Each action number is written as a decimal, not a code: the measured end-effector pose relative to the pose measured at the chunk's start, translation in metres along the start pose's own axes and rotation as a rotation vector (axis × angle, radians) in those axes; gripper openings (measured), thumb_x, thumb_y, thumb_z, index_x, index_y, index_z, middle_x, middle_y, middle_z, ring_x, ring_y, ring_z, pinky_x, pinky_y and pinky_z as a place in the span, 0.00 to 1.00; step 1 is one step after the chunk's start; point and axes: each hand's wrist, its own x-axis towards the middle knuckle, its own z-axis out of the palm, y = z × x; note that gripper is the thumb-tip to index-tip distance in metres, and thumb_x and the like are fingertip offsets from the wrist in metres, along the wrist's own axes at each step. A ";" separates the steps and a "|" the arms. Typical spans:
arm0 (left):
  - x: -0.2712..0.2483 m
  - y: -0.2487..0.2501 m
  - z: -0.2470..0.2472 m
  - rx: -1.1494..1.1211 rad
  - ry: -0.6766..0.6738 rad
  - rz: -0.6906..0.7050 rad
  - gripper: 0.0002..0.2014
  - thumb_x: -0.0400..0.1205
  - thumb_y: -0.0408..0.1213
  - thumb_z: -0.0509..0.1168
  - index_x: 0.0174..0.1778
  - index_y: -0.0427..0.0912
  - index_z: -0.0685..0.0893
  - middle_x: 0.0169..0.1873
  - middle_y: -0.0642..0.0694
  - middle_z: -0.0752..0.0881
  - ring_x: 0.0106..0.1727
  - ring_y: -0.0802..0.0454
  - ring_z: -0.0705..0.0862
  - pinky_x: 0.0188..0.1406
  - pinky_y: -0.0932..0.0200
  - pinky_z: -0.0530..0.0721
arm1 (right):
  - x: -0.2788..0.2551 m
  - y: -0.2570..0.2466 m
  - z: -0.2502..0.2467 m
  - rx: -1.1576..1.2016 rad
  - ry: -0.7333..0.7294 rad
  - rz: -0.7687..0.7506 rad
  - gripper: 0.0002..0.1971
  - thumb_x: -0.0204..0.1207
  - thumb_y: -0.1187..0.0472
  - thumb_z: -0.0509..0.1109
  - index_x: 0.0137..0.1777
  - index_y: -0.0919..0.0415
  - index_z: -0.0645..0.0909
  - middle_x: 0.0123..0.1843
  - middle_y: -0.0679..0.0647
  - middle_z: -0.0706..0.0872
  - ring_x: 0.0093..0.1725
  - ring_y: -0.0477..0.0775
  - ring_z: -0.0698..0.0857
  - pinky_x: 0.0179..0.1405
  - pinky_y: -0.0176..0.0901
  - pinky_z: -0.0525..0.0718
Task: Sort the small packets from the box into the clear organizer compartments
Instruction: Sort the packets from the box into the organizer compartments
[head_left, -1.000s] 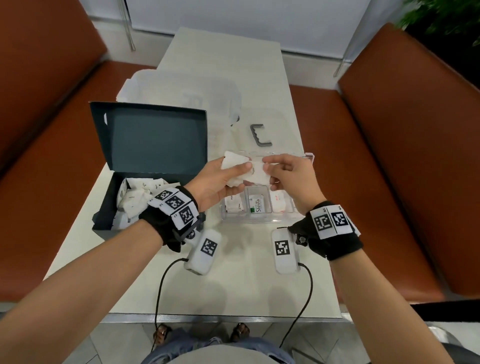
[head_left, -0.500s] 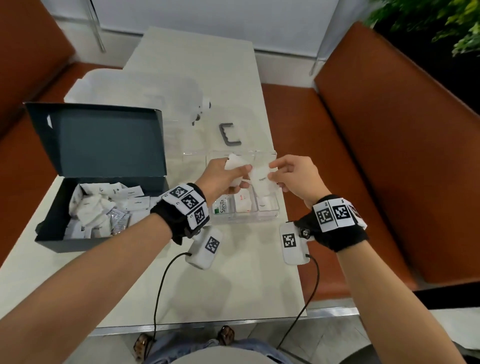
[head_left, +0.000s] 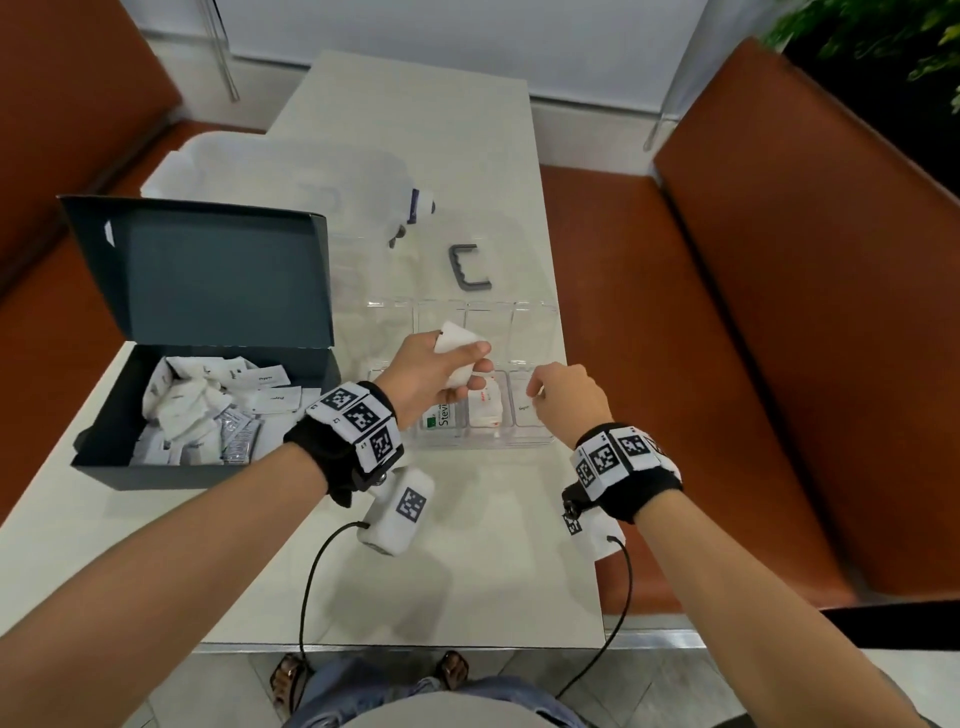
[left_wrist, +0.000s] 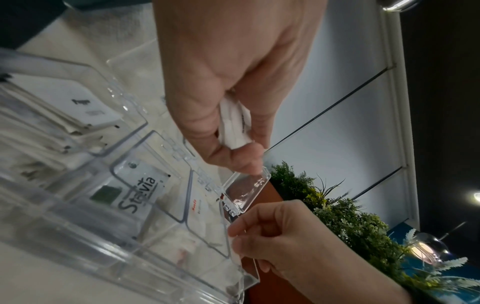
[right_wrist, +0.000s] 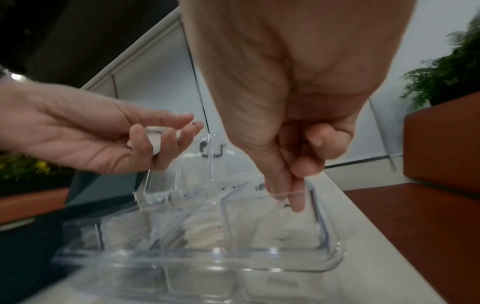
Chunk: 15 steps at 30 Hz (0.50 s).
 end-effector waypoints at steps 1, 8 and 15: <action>0.000 0.000 0.000 -0.005 0.000 -0.003 0.11 0.80 0.38 0.72 0.56 0.38 0.84 0.41 0.44 0.90 0.36 0.51 0.86 0.30 0.64 0.81 | 0.001 0.000 -0.001 -0.057 -0.007 -0.025 0.11 0.80 0.66 0.61 0.58 0.57 0.81 0.56 0.59 0.83 0.51 0.61 0.84 0.45 0.46 0.79; -0.005 0.000 0.002 -0.027 -0.005 -0.006 0.10 0.80 0.38 0.72 0.54 0.39 0.84 0.42 0.44 0.90 0.35 0.52 0.86 0.29 0.65 0.81 | 0.007 -0.001 -0.011 -0.424 -0.064 -0.264 0.13 0.77 0.60 0.72 0.62 0.55 0.82 0.60 0.55 0.79 0.63 0.58 0.74 0.42 0.44 0.73; -0.007 0.007 0.003 -0.175 -0.013 -0.076 0.18 0.84 0.51 0.65 0.52 0.37 0.86 0.41 0.41 0.91 0.37 0.49 0.89 0.28 0.63 0.86 | 0.005 -0.005 -0.009 -0.530 -0.098 -0.255 0.12 0.82 0.61 0.65 0.62 0.50 0.82 0.59 0.50 0.85 0.63 0.55 0.77 0.55 0.45 0.69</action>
